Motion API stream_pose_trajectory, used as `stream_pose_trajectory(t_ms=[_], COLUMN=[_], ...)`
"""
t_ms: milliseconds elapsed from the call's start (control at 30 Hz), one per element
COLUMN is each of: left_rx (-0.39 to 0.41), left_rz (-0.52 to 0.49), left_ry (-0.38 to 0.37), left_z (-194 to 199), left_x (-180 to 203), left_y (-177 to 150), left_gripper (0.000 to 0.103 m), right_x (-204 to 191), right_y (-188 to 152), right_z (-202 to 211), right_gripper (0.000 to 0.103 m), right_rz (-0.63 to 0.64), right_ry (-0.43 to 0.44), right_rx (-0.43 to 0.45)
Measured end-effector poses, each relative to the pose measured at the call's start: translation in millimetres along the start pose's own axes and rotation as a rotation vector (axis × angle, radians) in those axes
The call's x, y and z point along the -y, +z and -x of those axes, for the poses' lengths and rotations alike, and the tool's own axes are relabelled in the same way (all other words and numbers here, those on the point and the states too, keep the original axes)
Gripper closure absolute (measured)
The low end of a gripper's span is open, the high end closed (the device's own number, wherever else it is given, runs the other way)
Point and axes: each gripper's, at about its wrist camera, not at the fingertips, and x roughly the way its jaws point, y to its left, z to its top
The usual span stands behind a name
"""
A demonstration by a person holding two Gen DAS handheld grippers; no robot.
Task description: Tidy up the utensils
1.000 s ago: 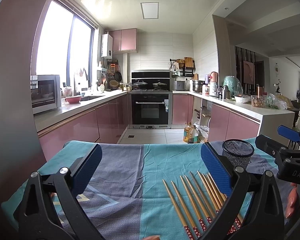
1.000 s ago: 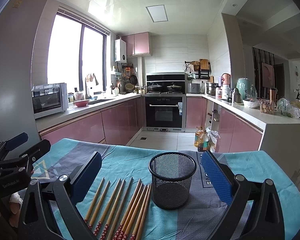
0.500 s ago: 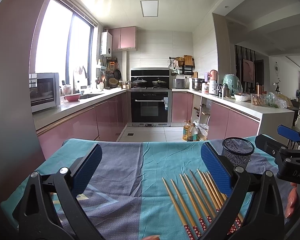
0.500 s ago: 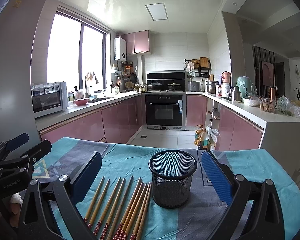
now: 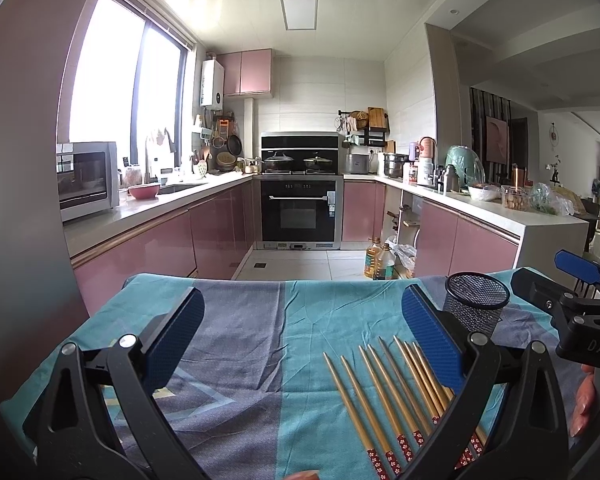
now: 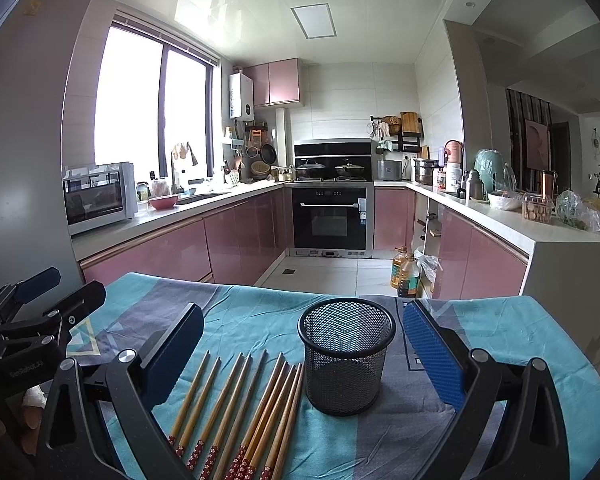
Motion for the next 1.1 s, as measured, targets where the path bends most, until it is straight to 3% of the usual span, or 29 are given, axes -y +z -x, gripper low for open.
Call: stream_pose_trajectory(t_ms=[367,633,700,833,867,1100], left_rx=[-0.049,-0.134,-0.173,-0.302,-0.331,-0.473], left_rz=[-0.009,-0.015,-0.021,-0.057,-0.055,-0.053], left_ry=[-0.014,-0.05,-0.073,-0.096,-0.102,-0.164], left_z=[-12,-29,-36,-60,-65,-99], left_x=[1,1,1,5,5,7], left_y=[-6,-14,-19,-34,-38,-64], left_gripper=[0.006,0.006,0.006,0.02,0.026,0.04], right_x=[1,1,2,5,6,6], right_y=[-7,-20,-26,-45,-48,-63], right_z=[-7,-22,-30,-49,-53,-74], right_gripper=[0.006,0.006,0.012,0.028,0.033,0.054], right_rz=[-0.004,0.011,0.016,0.012,0.006,-0.013], right_ry=[0.02,0.059,0.071,0.087,0.091,0.113], right_rx=[-0.057,-0.189,-0.25,-0.391,-0.413,-0.542])
